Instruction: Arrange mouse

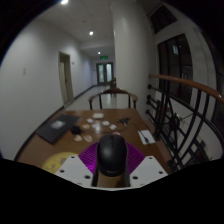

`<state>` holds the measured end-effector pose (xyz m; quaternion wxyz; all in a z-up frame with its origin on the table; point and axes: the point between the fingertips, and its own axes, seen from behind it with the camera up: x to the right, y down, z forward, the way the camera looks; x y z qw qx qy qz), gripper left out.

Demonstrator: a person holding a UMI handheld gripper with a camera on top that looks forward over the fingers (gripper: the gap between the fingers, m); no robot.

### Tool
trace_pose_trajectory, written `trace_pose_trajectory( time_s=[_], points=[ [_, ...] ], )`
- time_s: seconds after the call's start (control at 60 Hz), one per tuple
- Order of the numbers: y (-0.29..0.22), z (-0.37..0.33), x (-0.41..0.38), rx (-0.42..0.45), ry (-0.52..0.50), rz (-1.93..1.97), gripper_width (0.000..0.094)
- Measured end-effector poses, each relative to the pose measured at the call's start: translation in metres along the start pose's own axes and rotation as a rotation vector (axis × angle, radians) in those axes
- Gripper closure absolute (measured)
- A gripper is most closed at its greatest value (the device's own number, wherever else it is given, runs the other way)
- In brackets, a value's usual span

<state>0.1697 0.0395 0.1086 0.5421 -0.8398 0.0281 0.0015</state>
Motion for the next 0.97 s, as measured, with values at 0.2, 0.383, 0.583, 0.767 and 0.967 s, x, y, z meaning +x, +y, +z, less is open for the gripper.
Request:
trace_pose_trajectory(
  time_s=[0.2,0.383,0.583,0.767,0.967],
  points=[
    [-0.011,-0.018,-0.122,0.020,-0.084,0.059,0.0553],
    [0.084,0.014,-0.158,-0.154,-0.039,-0.075,0.0555],
    [0.127,0.025,-0.156,-0.215,-0.033,-0.103,0.0526],
    [0.133,0.012,-0.158,-0.281,-0.136,-0.124,0.0315],
    [0.122,-0.059,-0.136,-0.239,-0.333,-0.229,0.0087]
  ],
)
